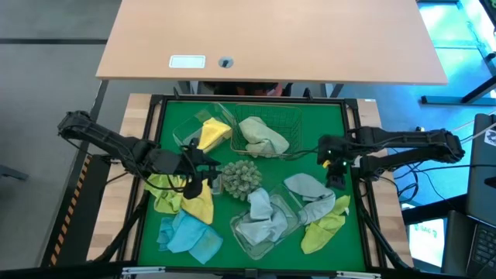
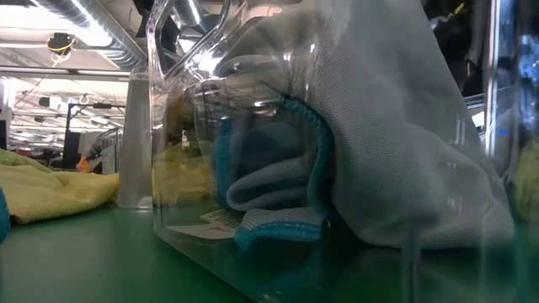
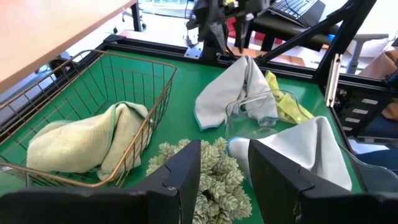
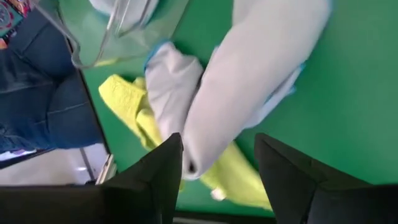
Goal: Sort microfiber towel by color & place in baskets
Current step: Put the right light blue microfiber towel into the bottom transparent bin
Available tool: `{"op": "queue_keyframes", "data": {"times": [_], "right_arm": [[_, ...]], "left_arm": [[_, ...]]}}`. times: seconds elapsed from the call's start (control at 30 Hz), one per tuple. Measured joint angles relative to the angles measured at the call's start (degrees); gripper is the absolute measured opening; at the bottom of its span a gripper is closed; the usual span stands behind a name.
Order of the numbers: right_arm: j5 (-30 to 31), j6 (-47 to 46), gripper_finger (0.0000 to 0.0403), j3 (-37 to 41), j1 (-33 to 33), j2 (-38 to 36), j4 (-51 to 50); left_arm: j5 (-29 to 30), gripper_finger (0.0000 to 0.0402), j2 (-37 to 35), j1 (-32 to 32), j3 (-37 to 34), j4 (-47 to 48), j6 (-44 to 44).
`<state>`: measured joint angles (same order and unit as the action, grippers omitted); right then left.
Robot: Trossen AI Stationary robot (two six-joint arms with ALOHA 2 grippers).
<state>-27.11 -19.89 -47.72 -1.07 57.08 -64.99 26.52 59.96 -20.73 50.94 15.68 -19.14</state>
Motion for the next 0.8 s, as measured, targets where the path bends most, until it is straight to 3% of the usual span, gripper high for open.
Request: {"op": "queue_keyframes", "data": {"times": [0.27, 0.47, 0.8], "right_arm": [[8.70, -16.48, 0.0198, 0.00, 12.92, 0.00, 0.04], [16.92, -23.40, 0.0198, 0.00, 19.82, 0.04, 1.05], [20.05, -29.12, 0.0198, 0.00, 27.87, 2.13, 3.52]], "left_arm": [[0.00, 0.0128, 0.02, 0.00, -0.04, -0.04, 0.12], [0.02, 0.0128, 0.02, 0.00, -0.04, -0.06, 0.21], [0.00, 0.0128, 0.02, -0.02, -0.08, -0.06, 0.20]]}}
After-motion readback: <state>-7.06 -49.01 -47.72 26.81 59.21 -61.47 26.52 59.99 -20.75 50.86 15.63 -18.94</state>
